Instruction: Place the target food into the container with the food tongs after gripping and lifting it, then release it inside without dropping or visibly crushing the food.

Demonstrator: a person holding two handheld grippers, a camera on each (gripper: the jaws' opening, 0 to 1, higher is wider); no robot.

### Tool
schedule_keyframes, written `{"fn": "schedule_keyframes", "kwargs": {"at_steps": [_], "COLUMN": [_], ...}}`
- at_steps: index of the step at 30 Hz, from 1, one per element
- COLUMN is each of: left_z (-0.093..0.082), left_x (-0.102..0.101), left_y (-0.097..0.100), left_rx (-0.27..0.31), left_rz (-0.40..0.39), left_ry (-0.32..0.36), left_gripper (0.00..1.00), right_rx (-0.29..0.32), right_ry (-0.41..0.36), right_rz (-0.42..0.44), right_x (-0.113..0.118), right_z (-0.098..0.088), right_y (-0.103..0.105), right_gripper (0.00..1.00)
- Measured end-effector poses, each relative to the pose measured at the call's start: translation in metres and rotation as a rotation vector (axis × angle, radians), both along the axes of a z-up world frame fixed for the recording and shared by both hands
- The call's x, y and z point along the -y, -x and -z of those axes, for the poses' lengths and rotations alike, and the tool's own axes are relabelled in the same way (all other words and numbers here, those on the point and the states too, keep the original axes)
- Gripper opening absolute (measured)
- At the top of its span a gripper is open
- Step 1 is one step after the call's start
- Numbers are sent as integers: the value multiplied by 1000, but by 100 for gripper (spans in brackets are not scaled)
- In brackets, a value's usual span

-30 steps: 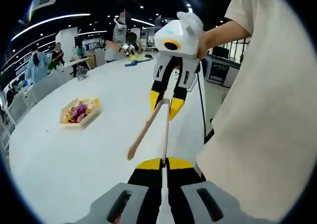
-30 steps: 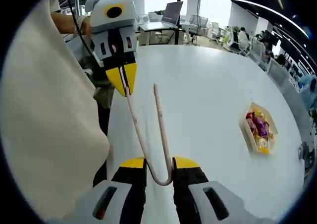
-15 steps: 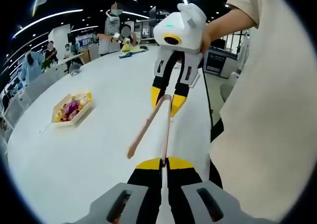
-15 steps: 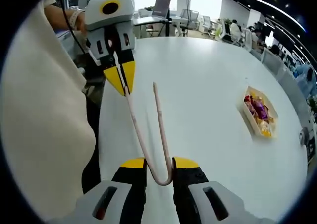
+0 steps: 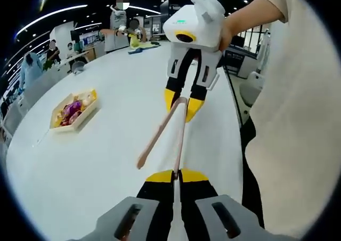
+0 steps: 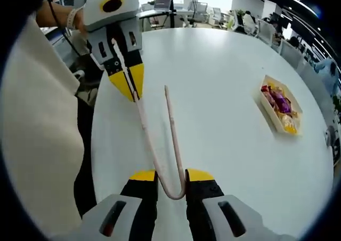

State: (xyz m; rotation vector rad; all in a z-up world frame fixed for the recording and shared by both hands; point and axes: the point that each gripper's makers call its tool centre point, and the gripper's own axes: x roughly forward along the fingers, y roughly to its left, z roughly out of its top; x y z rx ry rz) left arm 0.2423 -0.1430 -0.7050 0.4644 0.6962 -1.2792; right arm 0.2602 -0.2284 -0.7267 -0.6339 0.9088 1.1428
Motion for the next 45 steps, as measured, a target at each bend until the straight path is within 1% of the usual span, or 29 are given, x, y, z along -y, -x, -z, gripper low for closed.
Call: {"fn": "schedule_keyframes", "kwargs": {"at_steps": [4, 12, 19, 21, 26, 32, 33, 37, 45], "left_z": [13, 23, 30, 33, 40, 47, 49, 53, 54], "left_x": [1, 0, 1, 1, 0, -4, -5, -6, -5], "left_y": [-4, -12, -16, -19, -18, -17, -18, -18, -19], "left_rx": [-18, -32, -21, -9, -19, 3, 15, 12, 12], "left_rz": [-5, -26, -30, -35, -51, -61, -68, -82, -100], "left_ry": [-14, -25, -35, -41, -46, -66, -75, -81, -82], "left_gripper": [0, 0, 0, 0, 0, 1, 1, 2, 2], "right_rx": [-8, -10, 0, -4, -12, -18, -20, -23, -30], "right_ry": [18, 33, 55, 62, 77, 77, 76, 75, 77], "right_rz": [5, 21, 22, 28, 27, 30, 32, 39, 65], "right_x": [2, 2, 4, 4, 3, 0, 0, -1, 3], "right_z": [9, 19, 22, 23, 26, 29, 29, 30, 31], "right_y": [-6, -13, -17, -18, -19, -17, -16, -16, -19], "right_gripper": [19, 19, 19, 19, 19, 19, 19, 19, 19]}}
